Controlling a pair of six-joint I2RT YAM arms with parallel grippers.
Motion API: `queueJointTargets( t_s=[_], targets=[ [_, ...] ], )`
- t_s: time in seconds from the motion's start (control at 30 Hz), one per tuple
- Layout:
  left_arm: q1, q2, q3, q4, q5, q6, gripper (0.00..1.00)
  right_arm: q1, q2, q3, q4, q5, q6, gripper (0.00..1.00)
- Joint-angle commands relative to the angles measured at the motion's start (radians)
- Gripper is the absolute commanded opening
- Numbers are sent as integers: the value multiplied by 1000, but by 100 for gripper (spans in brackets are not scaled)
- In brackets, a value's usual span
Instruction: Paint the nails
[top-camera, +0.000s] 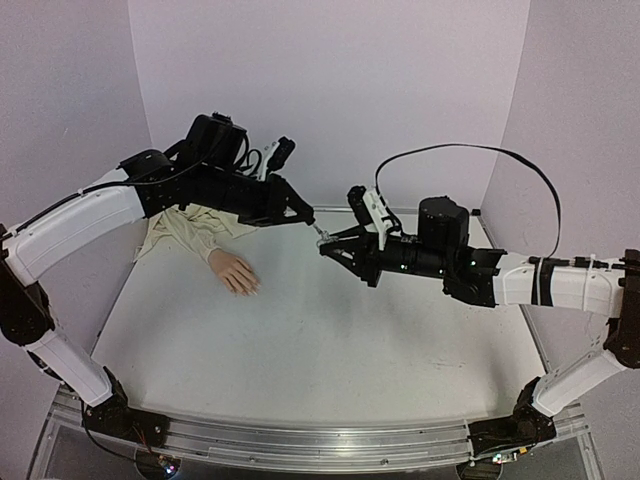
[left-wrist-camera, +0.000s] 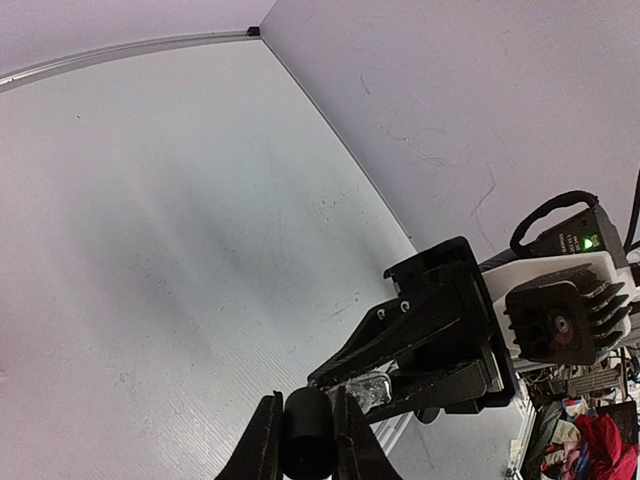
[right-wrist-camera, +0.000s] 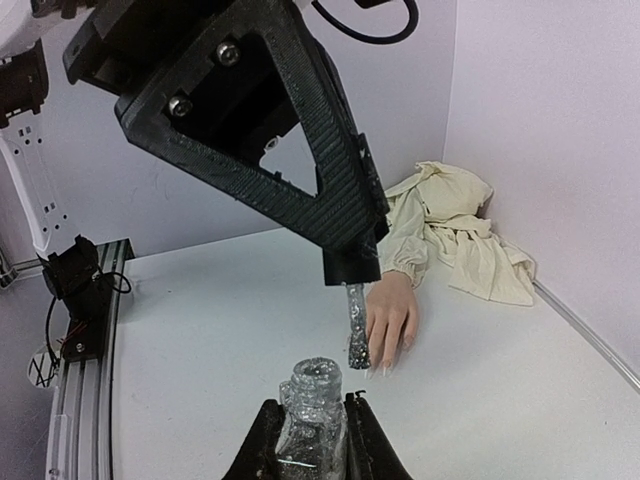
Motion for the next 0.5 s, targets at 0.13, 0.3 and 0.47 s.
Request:
queueJointTargets(
  t_s=[0.13, 0.3, 0.47],
  targets=[
    [31, -95, -5, 16, -6, 18, 0, -3, -94, -84, 79, 84, -12, 0],
    [89, -127, -57, 21, 23, 22, 0, -82, -179, -182, 84, 79, -6, 0],
    [172, -133, -133, 25, 42, 66, 0, -177, -284, -253, 83, 65, -50, 0]
  ],
)
